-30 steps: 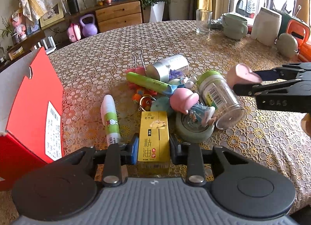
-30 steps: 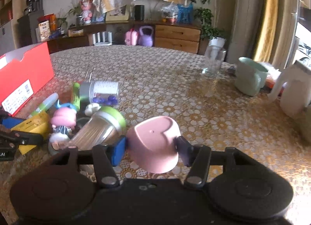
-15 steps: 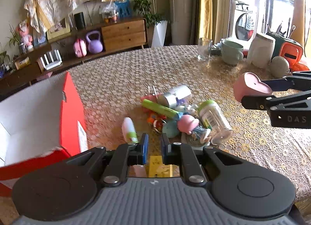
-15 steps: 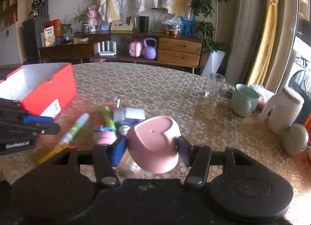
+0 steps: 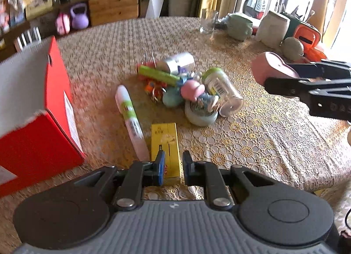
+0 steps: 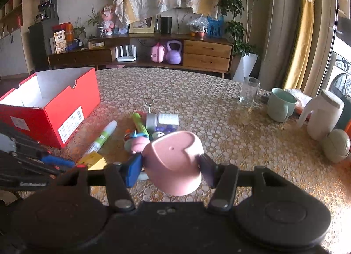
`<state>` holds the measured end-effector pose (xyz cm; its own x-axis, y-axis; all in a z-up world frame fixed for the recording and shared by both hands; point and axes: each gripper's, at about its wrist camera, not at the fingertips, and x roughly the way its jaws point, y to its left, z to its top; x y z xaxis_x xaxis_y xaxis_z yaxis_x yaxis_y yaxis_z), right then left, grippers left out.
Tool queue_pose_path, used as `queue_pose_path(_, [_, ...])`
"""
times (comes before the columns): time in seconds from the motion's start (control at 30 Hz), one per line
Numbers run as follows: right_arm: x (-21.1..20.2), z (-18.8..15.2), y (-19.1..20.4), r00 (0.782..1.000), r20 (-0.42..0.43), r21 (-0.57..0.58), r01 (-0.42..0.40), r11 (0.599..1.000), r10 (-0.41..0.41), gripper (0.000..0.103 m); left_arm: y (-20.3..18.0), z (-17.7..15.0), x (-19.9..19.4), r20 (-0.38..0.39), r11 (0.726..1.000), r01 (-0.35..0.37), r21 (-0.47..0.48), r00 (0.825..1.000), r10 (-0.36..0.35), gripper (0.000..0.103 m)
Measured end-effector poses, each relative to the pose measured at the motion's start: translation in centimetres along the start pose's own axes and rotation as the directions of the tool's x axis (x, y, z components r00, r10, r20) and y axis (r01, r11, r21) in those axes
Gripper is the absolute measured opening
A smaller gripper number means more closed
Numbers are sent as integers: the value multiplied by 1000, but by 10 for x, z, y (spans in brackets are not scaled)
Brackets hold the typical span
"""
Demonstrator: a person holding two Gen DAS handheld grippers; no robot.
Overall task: Organize rigid objects
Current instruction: 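Carry the pink dish and yellow box with both tools into the red box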
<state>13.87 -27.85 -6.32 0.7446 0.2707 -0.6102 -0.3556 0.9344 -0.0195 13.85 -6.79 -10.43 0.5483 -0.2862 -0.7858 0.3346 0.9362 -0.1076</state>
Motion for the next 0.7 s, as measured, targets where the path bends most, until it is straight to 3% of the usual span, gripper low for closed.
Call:
queue_pose_path(0.07, [-1,-4,-2,1000,-2,5,-2,1000,2,56,-3,-1,2,19,1000,-15,21,1000,15,23])
queue_pose_path(0.13, [1,-5,-5,1000,-5,13,-5,1000,5,56,-6,2,5,14,999,-38,38,999,37,44])
queue_pose_path(0.17, [0,-7,-6,1000,-7,17,-3,1000,3,56,-5,3,4,28,999,-28,26,999,28,49])
queue_pose_path(0.23, [1,-9,-9,1000,-9,28,-6,1000,7,56,-3,4,-1,59,1000,-16,13,998,15,70])
queue_pose_path(0.47, [5,-13,-14,1000,-13,37,-10,999,10,56,-7,2,17,27,996,-75,46,997,74,70])
queue_pose_path(0.63, [4,-16,-16,1000,-21,42,-6,999,7,56,-17,-3,26,17,990,-95,106,995,94,43])
queue_pose_path(0.7, [4,-17,-16,1000,-25,40,-5,999,6,56,-21,-4,28,23,986,-116,122,993,114,39])
